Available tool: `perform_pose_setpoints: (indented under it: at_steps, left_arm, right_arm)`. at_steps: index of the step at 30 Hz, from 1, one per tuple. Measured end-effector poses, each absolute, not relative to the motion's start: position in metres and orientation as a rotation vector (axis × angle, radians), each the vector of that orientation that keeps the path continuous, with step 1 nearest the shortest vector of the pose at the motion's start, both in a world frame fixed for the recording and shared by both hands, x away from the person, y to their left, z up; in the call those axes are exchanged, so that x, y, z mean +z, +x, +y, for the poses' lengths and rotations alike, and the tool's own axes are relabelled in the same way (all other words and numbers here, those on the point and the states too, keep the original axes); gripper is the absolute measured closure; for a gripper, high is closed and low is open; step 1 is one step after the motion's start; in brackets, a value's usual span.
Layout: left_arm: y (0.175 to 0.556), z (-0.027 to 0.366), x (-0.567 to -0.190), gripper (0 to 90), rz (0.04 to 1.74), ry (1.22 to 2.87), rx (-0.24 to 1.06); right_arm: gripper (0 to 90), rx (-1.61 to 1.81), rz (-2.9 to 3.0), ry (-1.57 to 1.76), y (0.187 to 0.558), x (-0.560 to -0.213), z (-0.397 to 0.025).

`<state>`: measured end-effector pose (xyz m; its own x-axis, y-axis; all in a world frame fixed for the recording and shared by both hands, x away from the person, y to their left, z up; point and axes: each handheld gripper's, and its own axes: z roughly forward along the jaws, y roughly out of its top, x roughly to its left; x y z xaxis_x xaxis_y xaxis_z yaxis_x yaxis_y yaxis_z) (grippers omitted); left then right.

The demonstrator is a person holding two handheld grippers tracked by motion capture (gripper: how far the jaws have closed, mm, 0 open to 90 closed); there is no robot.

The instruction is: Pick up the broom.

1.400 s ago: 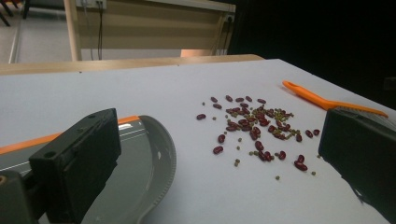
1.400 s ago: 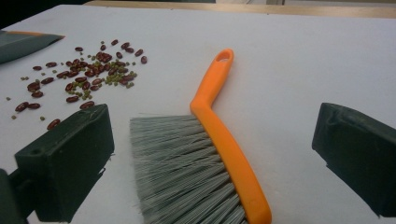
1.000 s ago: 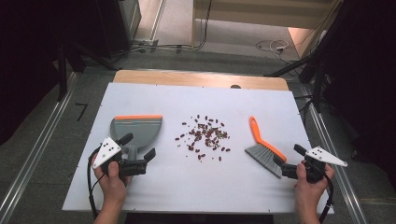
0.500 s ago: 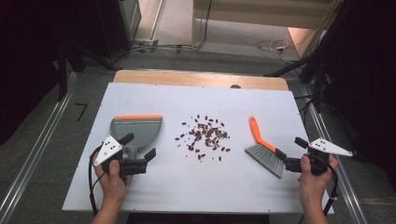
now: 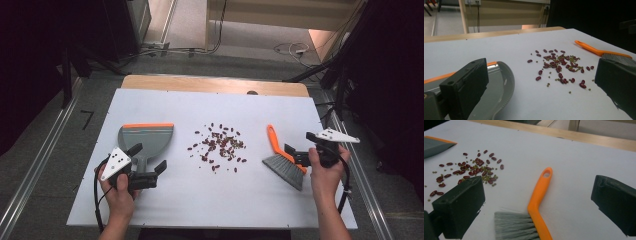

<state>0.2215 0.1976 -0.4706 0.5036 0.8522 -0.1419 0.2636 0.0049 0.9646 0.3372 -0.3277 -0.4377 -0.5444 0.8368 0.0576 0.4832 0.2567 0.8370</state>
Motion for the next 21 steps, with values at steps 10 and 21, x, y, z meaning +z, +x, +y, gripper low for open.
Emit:
perform_pose_setpoints:
  at_steps: [10,21]
  left_arm:
    - [0.223,0.206,-0.468,0.0,0.995,1.550,0.629]
    - [0.222,0.216,-0.466,0.0,0.995,1.538,0.611]
  right_arm:
    - [3.2,1.087,2.289,1.306,0.377,-0.454,-0.300]
    - [45.3,0.749,2.411,1.332,0.382,-0.488,-0.269]
